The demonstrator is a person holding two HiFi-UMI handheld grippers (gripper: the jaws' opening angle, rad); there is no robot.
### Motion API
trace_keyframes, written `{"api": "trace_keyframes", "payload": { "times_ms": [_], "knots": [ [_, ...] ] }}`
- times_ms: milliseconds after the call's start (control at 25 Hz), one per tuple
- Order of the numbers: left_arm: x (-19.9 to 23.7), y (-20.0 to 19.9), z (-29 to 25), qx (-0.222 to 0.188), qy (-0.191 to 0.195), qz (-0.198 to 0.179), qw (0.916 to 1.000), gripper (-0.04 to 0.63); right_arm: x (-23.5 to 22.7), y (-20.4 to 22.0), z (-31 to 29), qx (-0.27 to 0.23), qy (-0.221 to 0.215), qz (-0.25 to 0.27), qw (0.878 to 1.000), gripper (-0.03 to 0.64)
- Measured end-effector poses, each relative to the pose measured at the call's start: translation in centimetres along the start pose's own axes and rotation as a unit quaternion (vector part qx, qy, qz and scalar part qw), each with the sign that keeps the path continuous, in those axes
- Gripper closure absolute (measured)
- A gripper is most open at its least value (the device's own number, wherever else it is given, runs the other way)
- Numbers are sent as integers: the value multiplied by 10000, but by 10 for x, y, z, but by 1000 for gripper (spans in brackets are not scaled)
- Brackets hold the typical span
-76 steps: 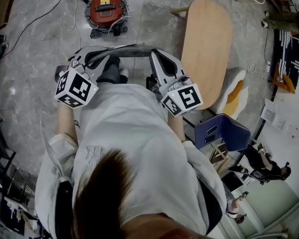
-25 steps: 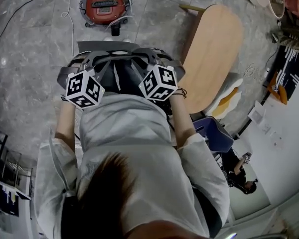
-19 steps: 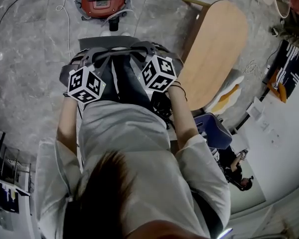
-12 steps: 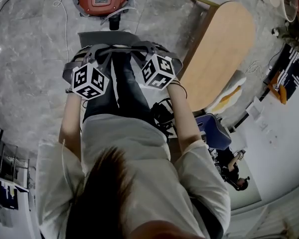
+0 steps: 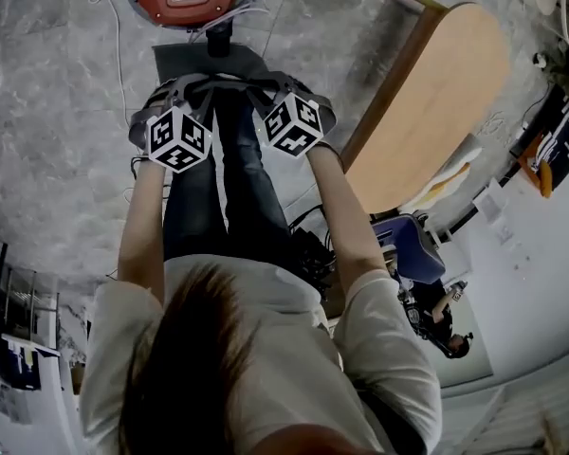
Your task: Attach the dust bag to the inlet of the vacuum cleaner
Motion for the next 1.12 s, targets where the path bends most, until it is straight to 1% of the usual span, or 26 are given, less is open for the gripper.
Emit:
{"api": "trace_keyframes", "payload": {
  "times_ms": [120, 280, 400, 480, 560, 600, 720, 800, 880, 960, 1120],
  "knots": [
    [1, 17, -20, 58, -7, 58, 10000, 566, -6, 9, -23, 142, 143, 65, 9998, 581],
    [5, 33, -39, 42, 5, 148, 9999, 566, -16, 12, -41, 227, 106, 135, 9996, 581],
    [9, 38, -49, 16, -38, 159, 9999, 566, -23, 12, -48, 214, 157, 86, 9996, 581],
    [13, 41, -53, 21, -99, 242, 9997, 566, -28, 11, -53, 212, 232, 0, 9995, 581],
    [17, 45, -56, 64, -158, 299, 9994, 566, -30, 10, -59, 314, 247, -12, 9992, 581],
    [19, 47, -55, 88, -182, 298, 9994, 566, -31, 8, -62, 446, 215, 108, 9987, 581],
    [25, 57, -48, 120, -282, 333, 9990, 566, -38, -7, -70, 805, 104, 701, 9942, 581],
    [30, 63, -44, 150, -337, 438, 9984, 566, -43, -18, -74, 818, 8, 762, 9937, 581],
    [31, 66, -46, 192, -319, 487, 9981, 566, -42, -18, -78, 811, -64, 662, 9945, 581],
    [31, 65, -51, 174, -275, 455, 9984, 566, -38, -10, -80, 784, -29, 571, 9953, 583],
    [24, 62, -62, 121, -115, 228, 9996, 566, -36, 7, -82, 710, 225, 518, 9959, 586]
  ]
}}
Point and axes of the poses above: the fingertips, and each gripper's own axes: z backward along the fingers, x to its left, y out of its underside, the point moved 1 cm from there along z, backward along the fingers, and after that the axes turned 7 degrees about -y, right-handed, at the moved point
